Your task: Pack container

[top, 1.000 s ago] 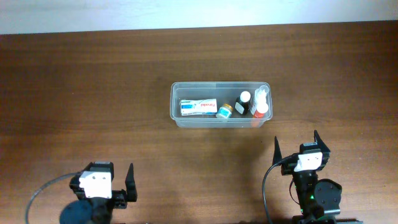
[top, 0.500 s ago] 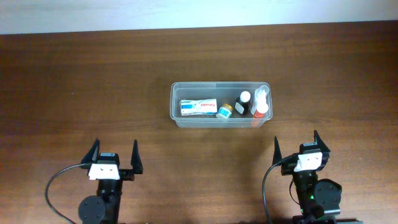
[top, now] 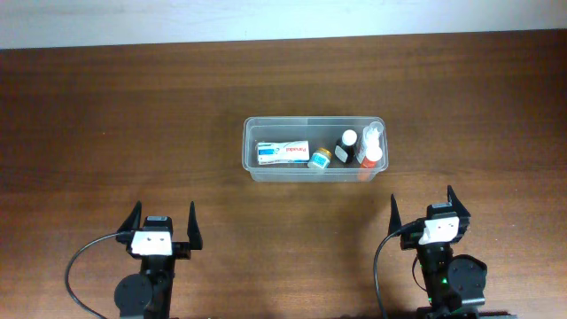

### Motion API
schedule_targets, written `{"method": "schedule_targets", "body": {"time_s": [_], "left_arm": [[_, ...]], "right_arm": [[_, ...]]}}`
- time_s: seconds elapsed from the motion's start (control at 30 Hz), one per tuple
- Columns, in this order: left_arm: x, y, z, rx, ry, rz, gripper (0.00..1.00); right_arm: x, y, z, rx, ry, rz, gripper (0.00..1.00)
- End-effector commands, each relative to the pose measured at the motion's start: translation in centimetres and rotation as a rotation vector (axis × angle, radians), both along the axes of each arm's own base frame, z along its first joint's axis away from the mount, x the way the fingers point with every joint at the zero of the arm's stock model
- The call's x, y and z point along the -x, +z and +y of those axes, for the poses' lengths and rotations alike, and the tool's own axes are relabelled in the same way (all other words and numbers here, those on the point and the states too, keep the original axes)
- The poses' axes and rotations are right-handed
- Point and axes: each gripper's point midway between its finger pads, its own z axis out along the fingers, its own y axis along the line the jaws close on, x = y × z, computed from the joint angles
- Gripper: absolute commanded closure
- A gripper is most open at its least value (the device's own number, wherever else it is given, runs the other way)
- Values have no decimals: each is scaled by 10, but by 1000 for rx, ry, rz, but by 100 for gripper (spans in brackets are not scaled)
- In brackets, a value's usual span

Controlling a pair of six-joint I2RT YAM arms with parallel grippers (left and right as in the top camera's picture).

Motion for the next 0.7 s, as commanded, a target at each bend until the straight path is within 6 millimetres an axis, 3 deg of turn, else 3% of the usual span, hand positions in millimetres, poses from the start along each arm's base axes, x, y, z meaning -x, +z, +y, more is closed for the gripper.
{"method": "schedule_targets", "body": {"time_s": [0.0, 0.67], "left_arm": [[1, -2, 4, -6, 24, 5, 1], [1, -1, 3, -6, 16, 3, 1]], "right_arm": [[0, -2, 3, 0, 14, 2, 2], [0, -2, 3, 0, 14, 2, 2]]}}
